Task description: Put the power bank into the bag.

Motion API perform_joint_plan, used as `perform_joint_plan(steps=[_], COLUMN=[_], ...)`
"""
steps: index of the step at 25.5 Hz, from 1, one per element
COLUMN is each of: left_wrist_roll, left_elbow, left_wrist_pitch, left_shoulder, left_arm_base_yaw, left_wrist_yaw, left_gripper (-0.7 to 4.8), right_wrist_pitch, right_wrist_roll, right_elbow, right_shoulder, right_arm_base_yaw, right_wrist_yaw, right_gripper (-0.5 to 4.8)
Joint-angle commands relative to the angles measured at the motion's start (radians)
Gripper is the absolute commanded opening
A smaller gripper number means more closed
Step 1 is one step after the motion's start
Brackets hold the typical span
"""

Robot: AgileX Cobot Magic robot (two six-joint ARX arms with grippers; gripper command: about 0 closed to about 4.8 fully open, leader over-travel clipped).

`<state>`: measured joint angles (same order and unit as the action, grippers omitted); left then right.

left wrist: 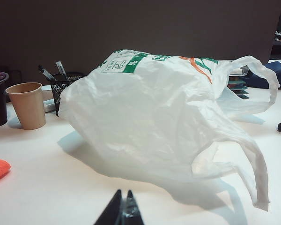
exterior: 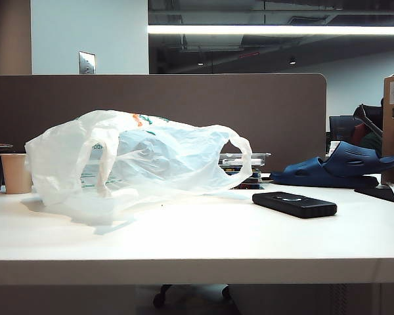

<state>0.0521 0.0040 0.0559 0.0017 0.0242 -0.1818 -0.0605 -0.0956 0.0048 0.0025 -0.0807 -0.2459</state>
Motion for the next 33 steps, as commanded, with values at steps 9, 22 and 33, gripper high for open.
perform_joint_plan(steps=[9,22,33], left_wrist_roll=[0.000,0.000,-0.009], left_elbow=[0.003,0.004,0.008], left_wrist_pitch=[0.010,0.013,0.085], left_shoulder=[0.000,0.000,0.000], left_arm_base_yaw=[-0.002,-0.002,-0.001], left_wrist_yaw=[0.002,0.002,0.001], left_gripper=[-0.01,-0.02,-0.02], right_wrist_pitch=[0.013,0.014,0.095], right_wrist_roll=[-0.002,-0.002,-0.001], right_elbow=[-0.005,-0.005,-0.002], right_shoulder=[-0.005,-0.005,-0.005], right_arm_base_yaw=[-0.001,-0.001,-0.001], right_wrist_yaw=[0.002,0.002,0.004], right_gripper=[0.13,0.12,-0.01])
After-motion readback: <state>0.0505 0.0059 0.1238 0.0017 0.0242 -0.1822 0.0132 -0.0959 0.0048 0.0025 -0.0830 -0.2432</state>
